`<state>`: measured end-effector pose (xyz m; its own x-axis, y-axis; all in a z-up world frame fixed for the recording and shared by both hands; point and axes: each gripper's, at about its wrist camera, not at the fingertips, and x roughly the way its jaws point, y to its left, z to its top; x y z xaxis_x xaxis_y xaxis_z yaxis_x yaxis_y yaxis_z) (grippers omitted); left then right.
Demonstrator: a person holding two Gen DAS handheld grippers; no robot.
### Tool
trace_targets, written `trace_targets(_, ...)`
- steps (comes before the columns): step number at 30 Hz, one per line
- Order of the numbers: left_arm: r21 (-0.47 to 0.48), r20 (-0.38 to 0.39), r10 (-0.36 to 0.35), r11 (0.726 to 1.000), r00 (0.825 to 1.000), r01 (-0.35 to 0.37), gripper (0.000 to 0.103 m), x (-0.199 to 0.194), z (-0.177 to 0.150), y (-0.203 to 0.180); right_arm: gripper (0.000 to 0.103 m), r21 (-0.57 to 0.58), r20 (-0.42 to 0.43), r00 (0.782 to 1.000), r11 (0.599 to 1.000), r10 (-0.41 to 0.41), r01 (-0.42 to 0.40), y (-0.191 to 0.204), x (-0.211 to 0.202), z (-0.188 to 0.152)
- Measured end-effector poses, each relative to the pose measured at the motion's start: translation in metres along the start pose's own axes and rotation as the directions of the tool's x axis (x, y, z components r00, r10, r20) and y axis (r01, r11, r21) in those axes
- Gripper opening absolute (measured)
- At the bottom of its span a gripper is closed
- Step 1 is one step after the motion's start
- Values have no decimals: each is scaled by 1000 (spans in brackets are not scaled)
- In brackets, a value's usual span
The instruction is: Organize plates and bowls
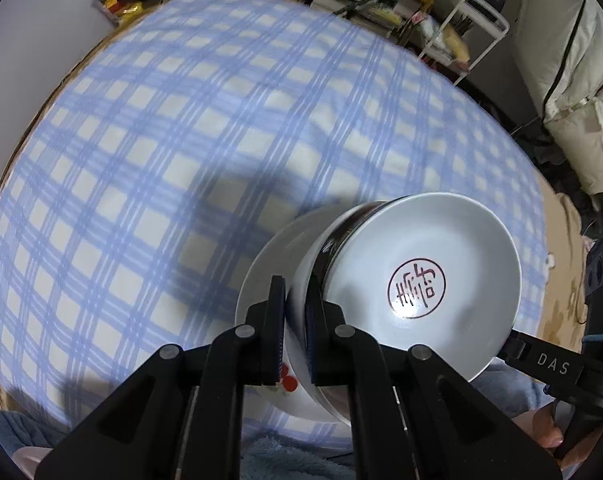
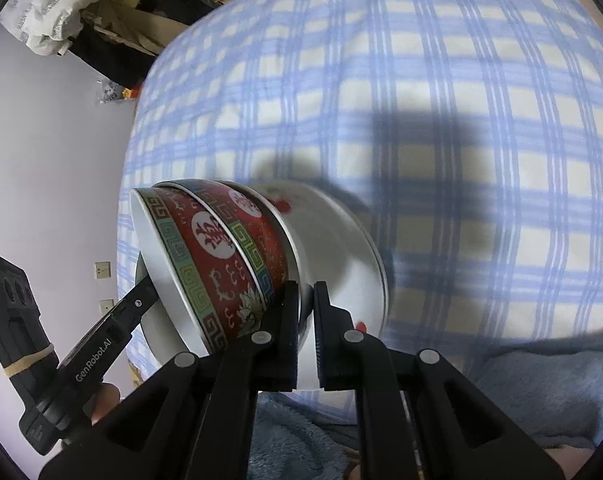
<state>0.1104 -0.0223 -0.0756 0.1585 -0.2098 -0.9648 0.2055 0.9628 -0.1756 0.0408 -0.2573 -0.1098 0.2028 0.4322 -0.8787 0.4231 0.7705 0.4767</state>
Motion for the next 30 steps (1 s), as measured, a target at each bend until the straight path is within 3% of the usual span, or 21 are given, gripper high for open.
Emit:
trace_targets(4,3,-45,10,1000,999,-9,7,16,-8,6,11,-17,17,999,999,-41,42,1,16,-5)
trace_targets(7,6,-88,6,1000,996,-5,6,25,-10,10,10,-122,86,993,988,-86,96,15,11,-8)
trace_targets(9,4,-115,20,1000,993,-19,7,30,-13,13,10,-239,133,979,954,-154,183,32,10,-13)
trace_targets(11,28,-91,47,999,995,-45,8,26,-15,10,9,-317,197,962,915,-192,248,44,6,-19)
trace_targets(19,63,48,157,985,986,-160,14,-9,-19,4,13,-315,255,963,935,-82,163,37,-28,-23)
trace_targets(23,63,178,218,971,960,-232,19,-46,-29,2,22,-342,338,941,927,-33,155,45,-53,-37)
trace_targets(28,73,361,279,943,890,-325,36,-90,-53,-5,49,-385,469,883,902,7,197,52,-88,-61)
trace_targets(30,70,407,270,943,872,-325,44,-106,-63,-6,53,-402,510,860,887,10,228,53,-98,-71)
